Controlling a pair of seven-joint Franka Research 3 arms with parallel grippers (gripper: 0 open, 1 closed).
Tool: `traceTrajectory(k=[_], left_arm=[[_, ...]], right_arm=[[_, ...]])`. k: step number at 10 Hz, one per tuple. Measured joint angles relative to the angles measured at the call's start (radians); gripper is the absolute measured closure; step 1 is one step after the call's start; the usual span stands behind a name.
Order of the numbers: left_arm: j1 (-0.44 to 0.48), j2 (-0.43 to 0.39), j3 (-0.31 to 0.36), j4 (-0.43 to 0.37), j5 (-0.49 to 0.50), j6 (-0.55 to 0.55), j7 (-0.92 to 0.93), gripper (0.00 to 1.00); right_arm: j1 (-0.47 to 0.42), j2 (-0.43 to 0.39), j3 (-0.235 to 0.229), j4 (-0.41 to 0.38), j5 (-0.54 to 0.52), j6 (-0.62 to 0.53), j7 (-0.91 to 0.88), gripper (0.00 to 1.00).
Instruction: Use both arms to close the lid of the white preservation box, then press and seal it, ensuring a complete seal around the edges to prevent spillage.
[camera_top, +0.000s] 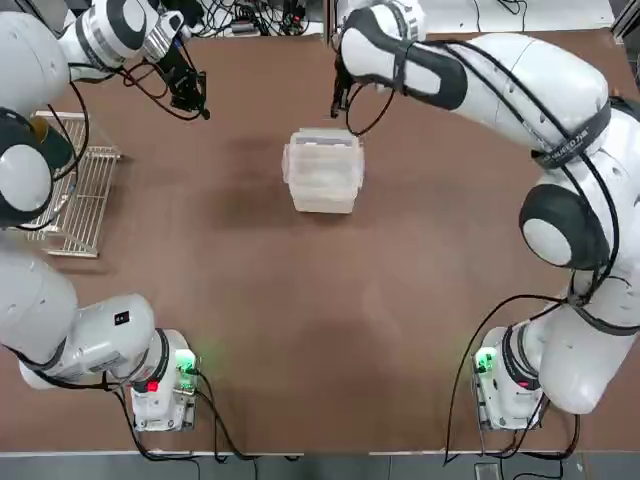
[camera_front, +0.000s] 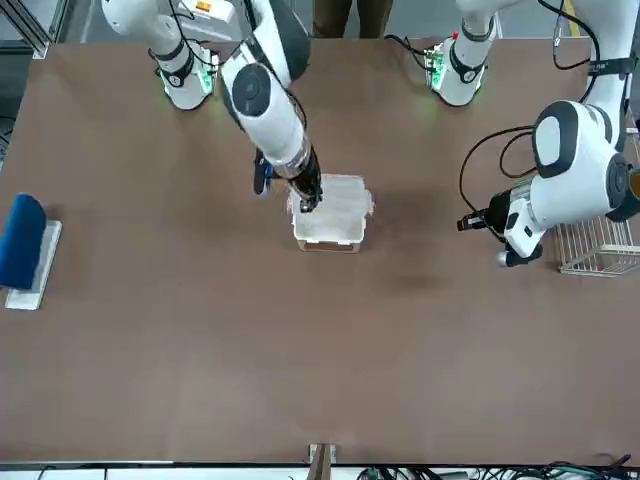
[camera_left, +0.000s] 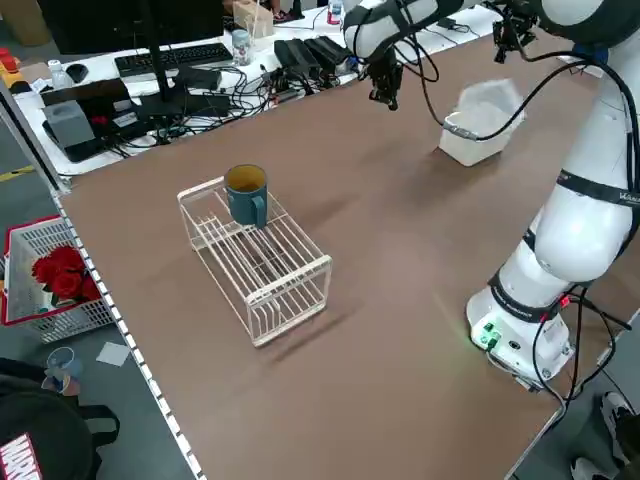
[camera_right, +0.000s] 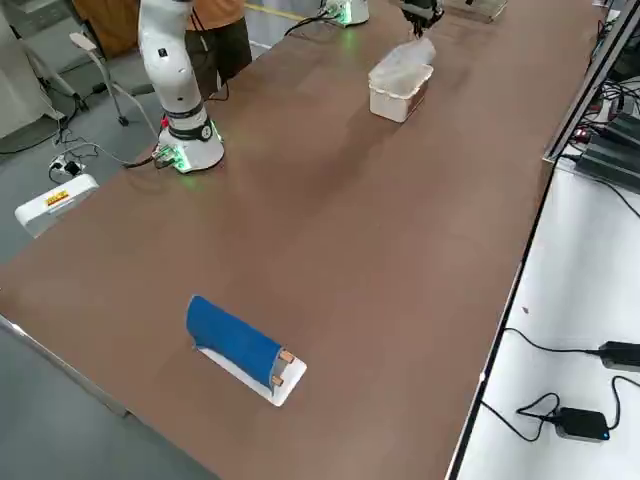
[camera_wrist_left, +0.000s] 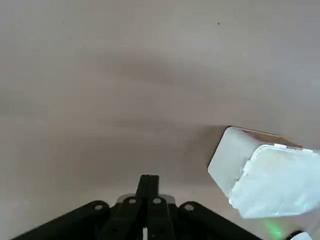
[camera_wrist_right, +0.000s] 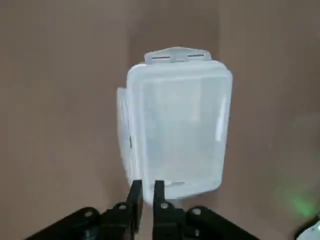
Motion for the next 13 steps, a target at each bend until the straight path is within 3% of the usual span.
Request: traceTrajectory(k=[2, 4, 6, 9, 13], left_arm=[[0.0, 0.0, 0.001, 0.001, 0.0, 0.0, 0.001, 0.99], [-0.001, 0.001, 0.002, 0.001, 0.0, 0.0, -0.002, 0.99], [-0.004, 0.001, -0.01, -0.001, -0.002, -0.001, -0.024, 0.99], [-0.013, 0.001, -0.082, -0.047, -0.047, 0.038, -0.075, 0.99], [-0.017, 0.003, -0.201, -0.14, -0.105, 0.227, -0.165, 0.99]], right_arm=[[-0.001, 0.008, -0.001, 0.021, 0.001, -0.006, -0.02, 0.76], [0.035, 0.022, 0.003, 0.021, 0.001, -0.009, -0.062, 0.96], [0.091, 0.097, 0.005, 0.021, 0.0, 0.047, -0.068, 0.99], [0.128, 0.195, 0.005, 0.023, 0.0, 0.163, -0.064, 0.99], [0.129, 0.226, 0.005, 0.024, 0.0, 0.212, -0.064, 0.99]])
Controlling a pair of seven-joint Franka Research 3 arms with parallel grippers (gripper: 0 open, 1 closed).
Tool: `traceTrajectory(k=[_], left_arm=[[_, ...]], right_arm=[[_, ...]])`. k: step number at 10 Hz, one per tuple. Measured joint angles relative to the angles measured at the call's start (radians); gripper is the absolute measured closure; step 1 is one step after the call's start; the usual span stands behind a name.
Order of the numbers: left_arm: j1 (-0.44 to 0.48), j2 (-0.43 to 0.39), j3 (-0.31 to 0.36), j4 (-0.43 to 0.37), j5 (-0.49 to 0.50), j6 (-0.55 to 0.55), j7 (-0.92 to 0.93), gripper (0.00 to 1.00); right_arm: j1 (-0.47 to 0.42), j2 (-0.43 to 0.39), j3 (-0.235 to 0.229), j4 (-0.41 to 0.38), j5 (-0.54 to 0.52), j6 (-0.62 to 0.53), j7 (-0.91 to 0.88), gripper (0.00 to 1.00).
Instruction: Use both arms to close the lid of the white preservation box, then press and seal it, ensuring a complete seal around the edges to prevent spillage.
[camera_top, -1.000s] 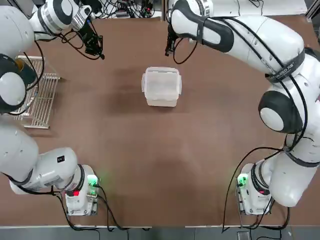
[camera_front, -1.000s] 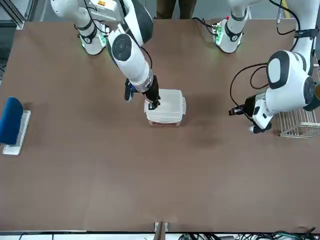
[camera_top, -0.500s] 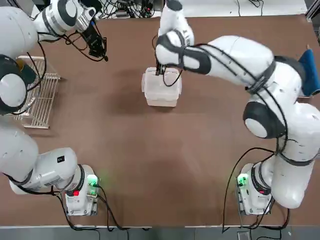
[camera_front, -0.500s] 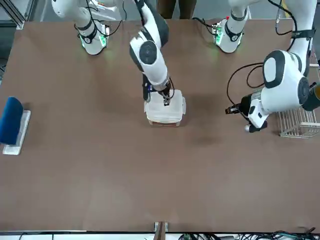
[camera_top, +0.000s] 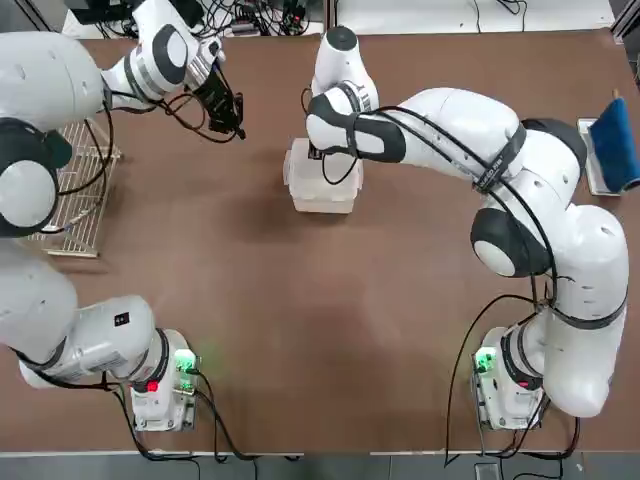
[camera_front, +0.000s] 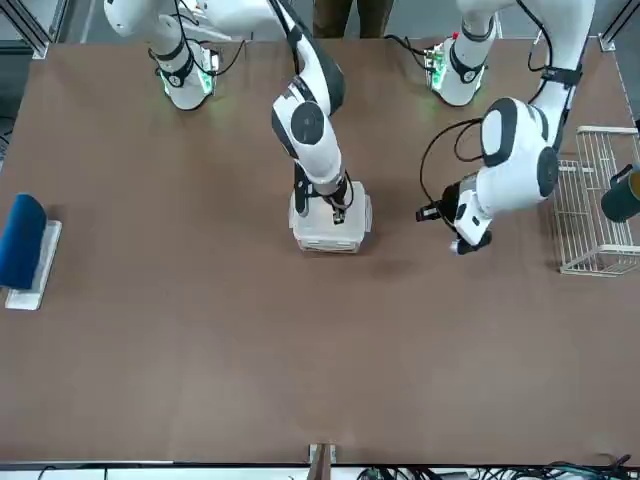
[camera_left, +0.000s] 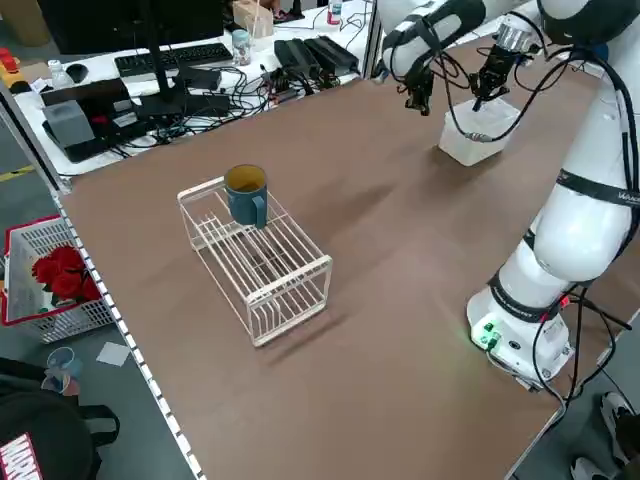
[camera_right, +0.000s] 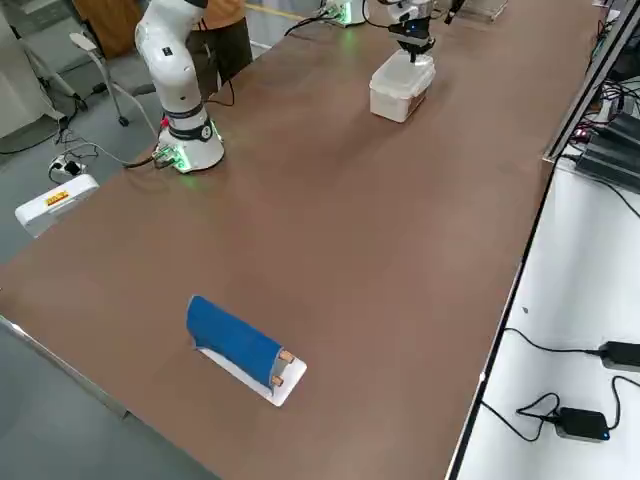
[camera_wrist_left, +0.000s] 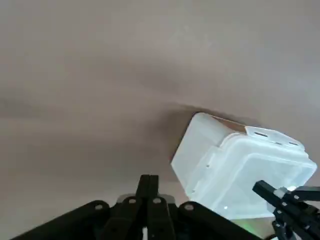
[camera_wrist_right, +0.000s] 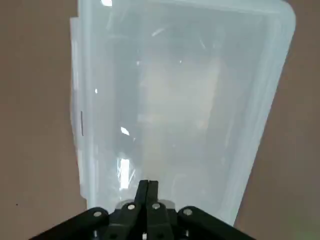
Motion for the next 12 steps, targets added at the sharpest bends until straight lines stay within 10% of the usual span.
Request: traceTrajectory(k=[7, 12], left_arm=[[-0.149, 0.126, -0.077, -0.103, -0.013, 0.333, -0.156, 0.99], [-0.145, 0.138, -0.076, -0.128, -0.013, 0.371, -0.15, 0.99]], right_arm=[[0.002, 0.005, -0.001, -0.001, -0.002, 0.009, 0.0, 0.99], [0.002, 0.005, -0.001, -0.001, -0.002, 0.009, 0.0, 0.99]])
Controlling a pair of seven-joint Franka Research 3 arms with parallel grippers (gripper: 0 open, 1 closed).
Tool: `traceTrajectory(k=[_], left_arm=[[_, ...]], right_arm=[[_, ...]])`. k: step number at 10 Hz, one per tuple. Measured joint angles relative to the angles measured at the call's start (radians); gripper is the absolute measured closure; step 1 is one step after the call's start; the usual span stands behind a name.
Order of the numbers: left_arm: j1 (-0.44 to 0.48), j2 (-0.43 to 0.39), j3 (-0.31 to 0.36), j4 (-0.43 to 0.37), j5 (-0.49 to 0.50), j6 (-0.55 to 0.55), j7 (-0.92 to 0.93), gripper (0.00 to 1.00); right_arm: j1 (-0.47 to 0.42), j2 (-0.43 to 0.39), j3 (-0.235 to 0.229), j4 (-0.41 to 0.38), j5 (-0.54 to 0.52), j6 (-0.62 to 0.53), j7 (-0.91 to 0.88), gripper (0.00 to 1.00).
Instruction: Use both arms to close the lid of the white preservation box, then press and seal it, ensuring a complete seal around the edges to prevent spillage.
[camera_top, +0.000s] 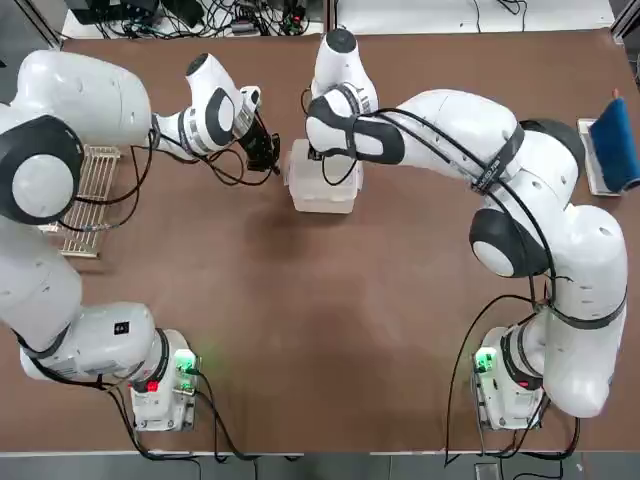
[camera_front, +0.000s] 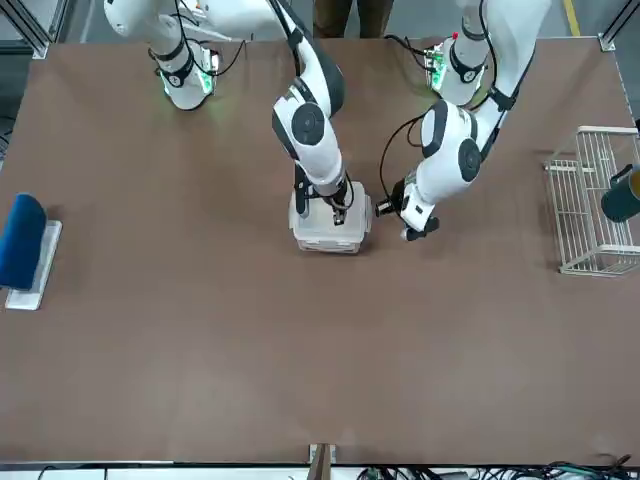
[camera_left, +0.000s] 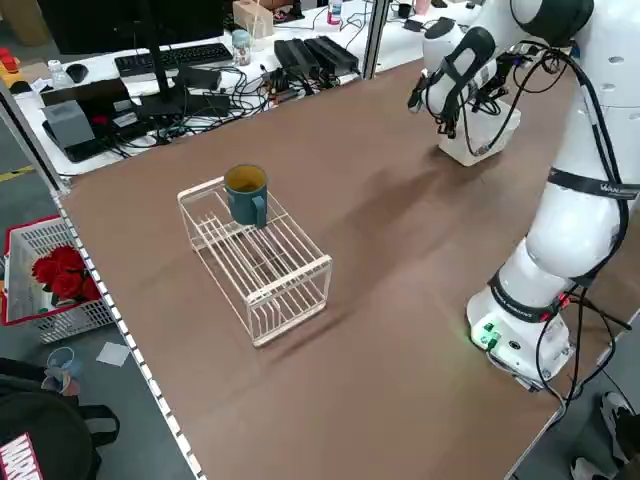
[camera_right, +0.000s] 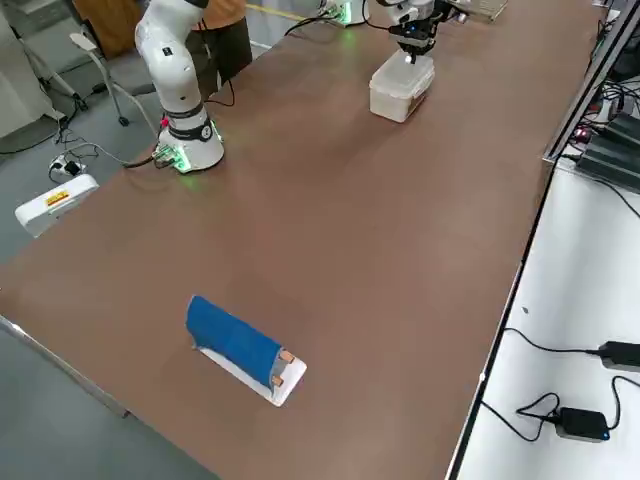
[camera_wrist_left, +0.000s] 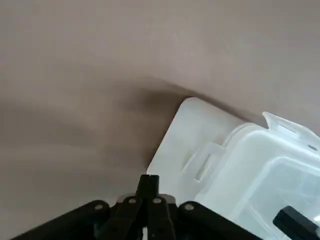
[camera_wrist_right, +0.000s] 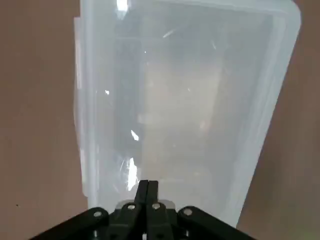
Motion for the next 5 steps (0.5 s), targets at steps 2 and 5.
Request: traceTrajectory(k=[2, 5], left_arm=[[-0.003, 0.0, -0.001, 0.0, 0.0, 0.015, 0.0, 0.99], [-0.002, 0.0, -0.001, 0.0, 0.0, 0.026, 0.0, 0.99]], right_arm=[[0.0, 0.0, 0.0, 0.0, 0.0, 0.0, 0.0, 0.99], [0.0, 0.0, 0.0, 0.0, 0.0, 0.0, 0.0, 0.99]])
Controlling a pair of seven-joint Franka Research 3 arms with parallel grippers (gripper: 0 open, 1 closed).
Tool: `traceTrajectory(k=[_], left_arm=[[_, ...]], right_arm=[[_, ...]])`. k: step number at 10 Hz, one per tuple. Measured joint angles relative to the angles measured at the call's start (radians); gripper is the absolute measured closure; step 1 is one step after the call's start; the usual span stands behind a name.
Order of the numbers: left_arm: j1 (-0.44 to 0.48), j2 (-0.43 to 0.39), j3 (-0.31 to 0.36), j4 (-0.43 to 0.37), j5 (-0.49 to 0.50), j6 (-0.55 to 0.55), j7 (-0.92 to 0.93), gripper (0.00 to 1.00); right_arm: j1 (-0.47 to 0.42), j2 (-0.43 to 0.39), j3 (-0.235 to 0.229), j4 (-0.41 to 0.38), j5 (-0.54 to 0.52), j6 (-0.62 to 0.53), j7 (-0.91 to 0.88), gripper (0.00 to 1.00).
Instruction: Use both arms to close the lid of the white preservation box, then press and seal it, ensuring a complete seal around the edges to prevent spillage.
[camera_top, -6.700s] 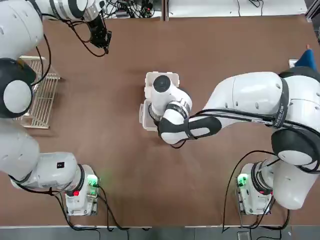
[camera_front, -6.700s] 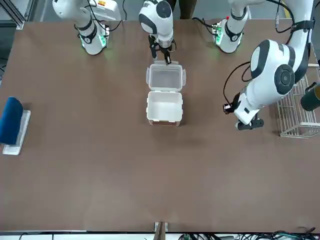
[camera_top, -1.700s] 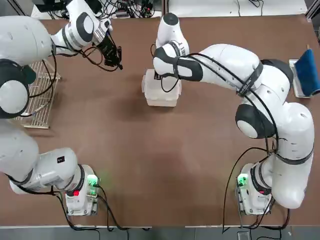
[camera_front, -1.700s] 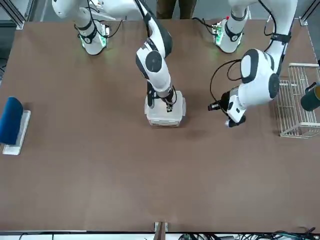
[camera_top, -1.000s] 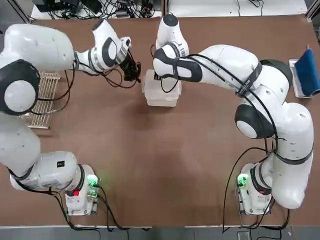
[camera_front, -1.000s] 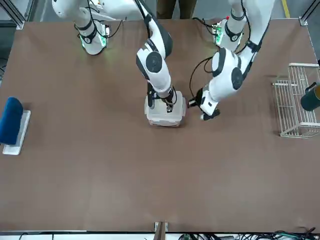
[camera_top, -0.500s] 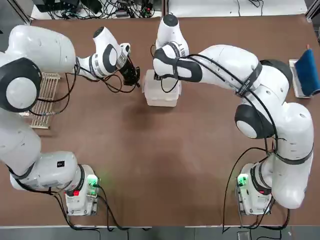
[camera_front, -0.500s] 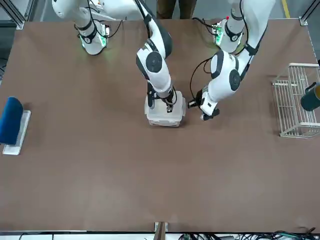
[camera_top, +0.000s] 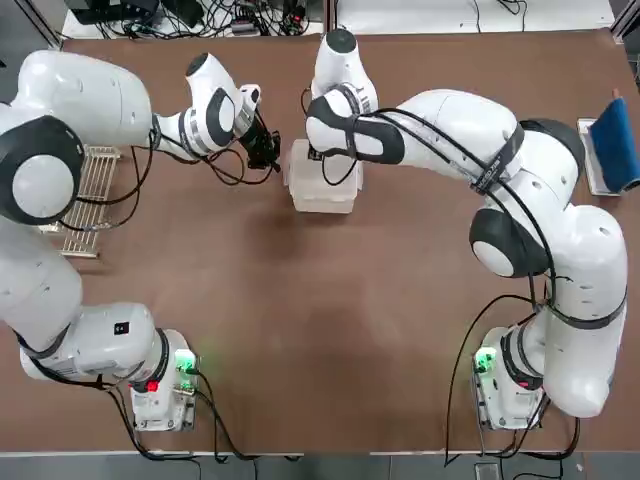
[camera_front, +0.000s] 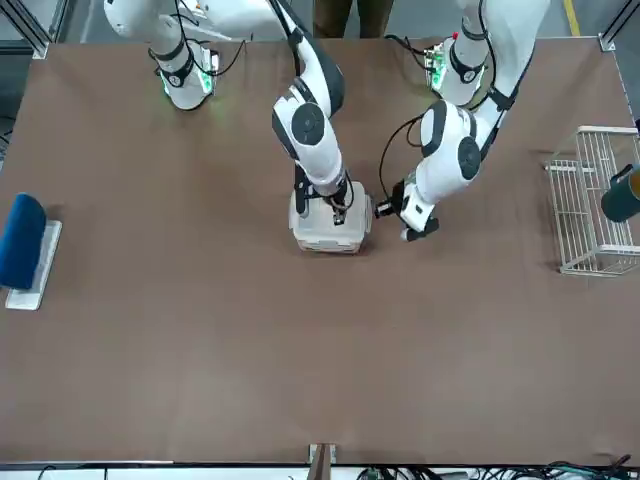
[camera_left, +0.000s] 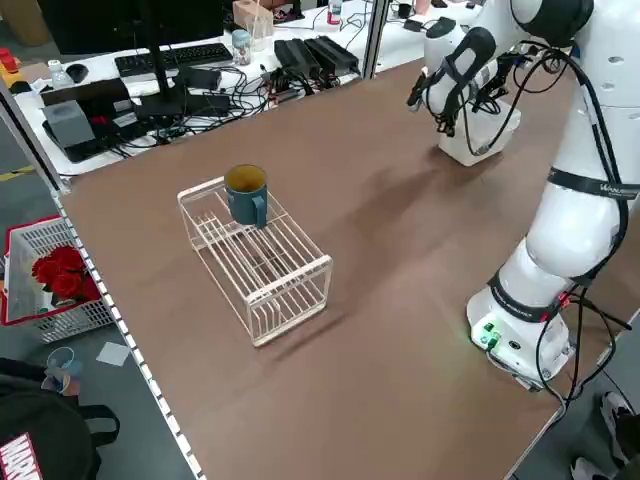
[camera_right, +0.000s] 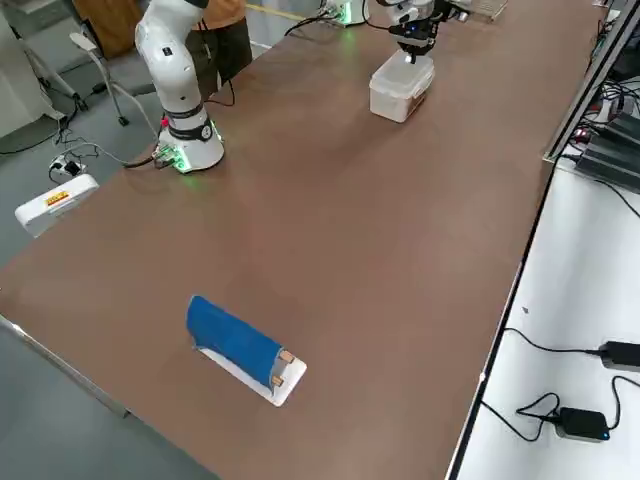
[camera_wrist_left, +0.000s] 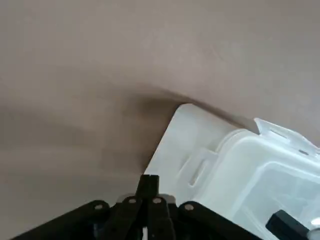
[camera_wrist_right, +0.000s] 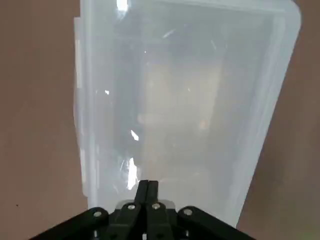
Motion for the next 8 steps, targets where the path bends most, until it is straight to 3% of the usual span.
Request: traceTrajectory(k=[8], left_arm=[[-0.024, 0.0, -0.006, 0.0, 0.0, 0.03, -0.003, 0.99]], right_arm=[[0.0, 0.0, 0.0, 0.0, 0.0, 0.001, 0.0, 0.99]])
